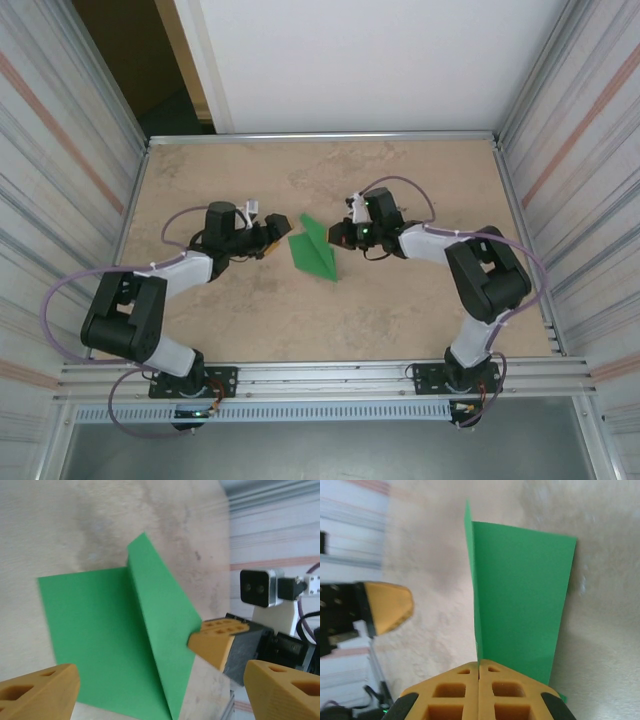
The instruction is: Fold a paper plane with a square sheet of paper (pick it up from the middle)
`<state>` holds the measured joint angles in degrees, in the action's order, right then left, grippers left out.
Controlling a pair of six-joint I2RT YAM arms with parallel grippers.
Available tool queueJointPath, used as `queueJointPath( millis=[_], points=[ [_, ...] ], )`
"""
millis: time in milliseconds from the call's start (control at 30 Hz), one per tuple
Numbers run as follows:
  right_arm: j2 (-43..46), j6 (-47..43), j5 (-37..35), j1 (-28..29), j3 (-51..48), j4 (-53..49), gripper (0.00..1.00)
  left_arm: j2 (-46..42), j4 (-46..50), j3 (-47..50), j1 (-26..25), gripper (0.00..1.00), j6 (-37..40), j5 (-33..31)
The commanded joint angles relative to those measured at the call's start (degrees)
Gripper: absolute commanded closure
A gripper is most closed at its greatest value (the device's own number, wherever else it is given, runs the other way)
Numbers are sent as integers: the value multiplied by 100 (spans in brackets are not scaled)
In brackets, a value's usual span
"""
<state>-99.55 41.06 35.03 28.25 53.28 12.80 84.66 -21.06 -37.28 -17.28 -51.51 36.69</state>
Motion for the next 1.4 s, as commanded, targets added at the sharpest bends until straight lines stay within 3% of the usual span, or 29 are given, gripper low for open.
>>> queueJointPath(
  millis=[0, 267, 567, 767, 1000, 1367],
  points=[
    [633, 559, 294, -126, -128, 745, 100, -385, -451, -297, -164, 14, 32, 404],
    [1451, 1478, 298, -206, -272, 1295, 100, -519, -1131, -548, -602, 15, 18, 706],
    [1544, 2147, 594, -211, -324, 1933, 99, -392, -2062, -613, -905, 23, 10, 822],
    [1597, 2425, 705, -202, -407, 2339, 99, -390, -1911, -654, -937, 33, 28, 752],
    [1647, 2521, 741, -206, -431, 2469, 98, -355, -1856, -680, -1012, 35, -8, 822],
    [1544, 2794, 839, -205, -458, 2693, 98, -153, -2184, -814, -1100, 53, -153, 1012]
  ],
)
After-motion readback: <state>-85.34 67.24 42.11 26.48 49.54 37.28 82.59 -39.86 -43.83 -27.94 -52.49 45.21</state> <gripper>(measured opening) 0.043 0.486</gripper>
